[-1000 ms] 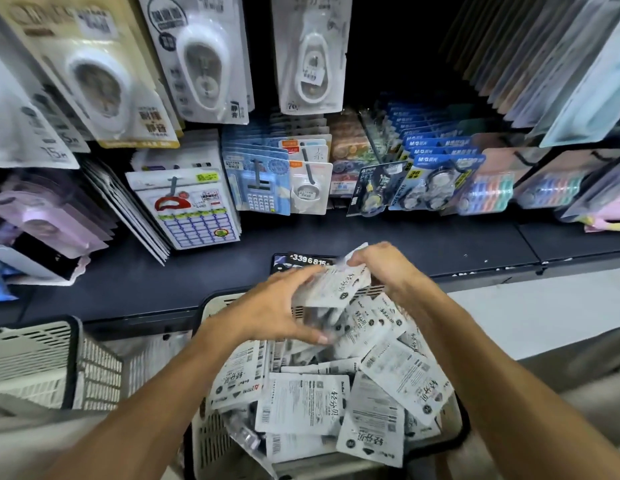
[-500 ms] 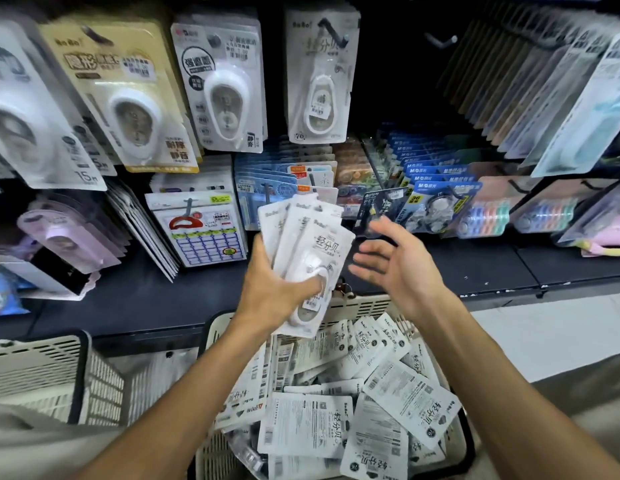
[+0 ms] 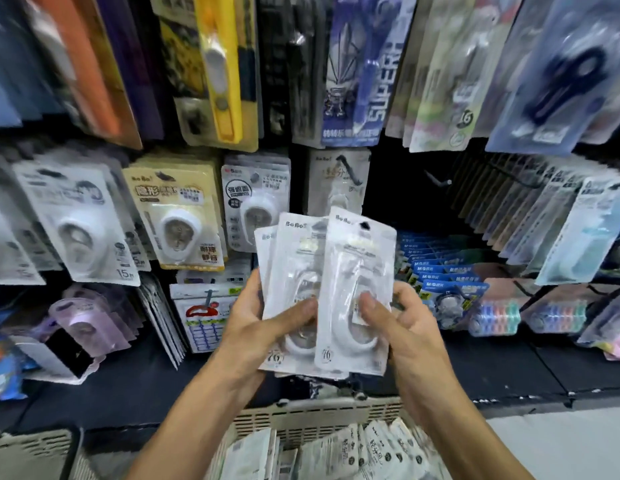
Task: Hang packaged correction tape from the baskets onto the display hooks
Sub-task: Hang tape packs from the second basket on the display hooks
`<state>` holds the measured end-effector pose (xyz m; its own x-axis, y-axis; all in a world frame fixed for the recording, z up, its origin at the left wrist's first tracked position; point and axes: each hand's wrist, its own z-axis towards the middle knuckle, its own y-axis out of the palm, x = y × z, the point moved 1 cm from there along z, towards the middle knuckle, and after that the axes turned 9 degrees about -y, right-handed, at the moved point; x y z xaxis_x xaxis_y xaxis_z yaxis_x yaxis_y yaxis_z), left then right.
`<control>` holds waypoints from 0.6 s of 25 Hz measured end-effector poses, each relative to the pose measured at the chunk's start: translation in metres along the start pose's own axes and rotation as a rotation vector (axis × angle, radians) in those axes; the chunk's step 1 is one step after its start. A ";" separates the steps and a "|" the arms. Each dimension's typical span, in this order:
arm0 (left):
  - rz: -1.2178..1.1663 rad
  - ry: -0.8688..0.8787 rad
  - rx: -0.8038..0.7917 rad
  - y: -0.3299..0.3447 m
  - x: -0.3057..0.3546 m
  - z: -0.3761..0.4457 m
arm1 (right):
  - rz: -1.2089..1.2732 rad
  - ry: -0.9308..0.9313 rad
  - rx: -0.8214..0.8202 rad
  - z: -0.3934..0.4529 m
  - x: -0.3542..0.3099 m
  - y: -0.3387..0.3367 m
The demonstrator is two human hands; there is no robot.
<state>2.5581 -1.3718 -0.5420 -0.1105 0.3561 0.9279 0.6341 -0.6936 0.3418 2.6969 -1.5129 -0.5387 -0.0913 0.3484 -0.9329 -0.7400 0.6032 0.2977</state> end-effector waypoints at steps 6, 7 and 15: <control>0.072 0.314 0.153 -0.012 0.046 -0.010 | -0.184 -0.237 0.058 0.039 -0.049 0.014; 0.081 0.358 0.179 -0.015 0.053 -0.011 | -0.241 -0.243 0.059 0.042 -0.052 0.015; 0.072 0.449 0.257 -0.020 0.067 -0.009 | -0.536 -0.251 0.228 0.051 -0.035 0.007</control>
<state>2.5310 -1.3392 -0.4852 -0.3414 -0.0294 0.9395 0.8132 -0.5105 0.2795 2.7285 -1.4846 -0.4937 0.4326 0.0967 -0.8964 -0.4767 0.8684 -0.1364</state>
